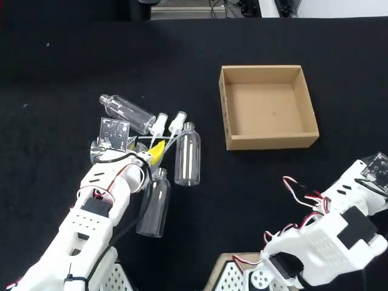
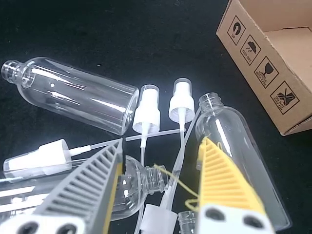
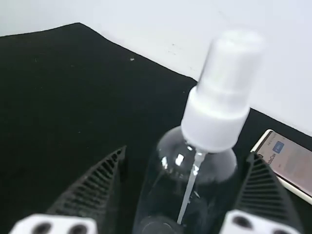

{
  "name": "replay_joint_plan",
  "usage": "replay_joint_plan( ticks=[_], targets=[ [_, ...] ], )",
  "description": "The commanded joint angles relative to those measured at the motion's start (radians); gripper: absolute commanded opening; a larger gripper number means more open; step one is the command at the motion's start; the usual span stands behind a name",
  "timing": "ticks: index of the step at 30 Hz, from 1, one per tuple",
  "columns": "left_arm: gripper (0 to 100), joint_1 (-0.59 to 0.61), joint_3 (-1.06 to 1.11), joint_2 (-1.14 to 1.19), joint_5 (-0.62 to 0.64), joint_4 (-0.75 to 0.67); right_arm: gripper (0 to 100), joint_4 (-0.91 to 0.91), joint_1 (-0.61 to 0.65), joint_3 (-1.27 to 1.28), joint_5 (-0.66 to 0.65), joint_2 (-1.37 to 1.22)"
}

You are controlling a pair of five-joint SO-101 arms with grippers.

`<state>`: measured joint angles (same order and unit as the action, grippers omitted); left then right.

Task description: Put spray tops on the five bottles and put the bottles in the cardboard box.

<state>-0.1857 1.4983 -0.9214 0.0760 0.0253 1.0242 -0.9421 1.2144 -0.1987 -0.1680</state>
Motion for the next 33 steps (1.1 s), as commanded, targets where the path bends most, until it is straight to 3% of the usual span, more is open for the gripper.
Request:
replay_joint_plan(
  ticks=[1,11,17,23,33],
  targets=[
    [24,-0.008,-0.015,-0.014,0.000,-0.026,31.5,-0.005,0.005,-0.050,-0.003,0.058],
    [24,-0.008,-0.016,-0.014,0.000,-0.026,31.5,0.002,0.003,-0.051,-0.009,0.067],
    [24,-0.010,-0.016,-0.014,0.000,-0.026,31.5,0.123,-0.023,-0.012,-0.011,0.062],
    [24,-0.010,-0.016,-0.014,0.000,-0.026,31.5,0.132,-0.028,0.028,-0.011,0.084],
    [24,-0.010,-0.016,-0.014,0.000,-0.026,31.5,0.123,-0.044,0.320,-0.017,0.521]
  ],
)
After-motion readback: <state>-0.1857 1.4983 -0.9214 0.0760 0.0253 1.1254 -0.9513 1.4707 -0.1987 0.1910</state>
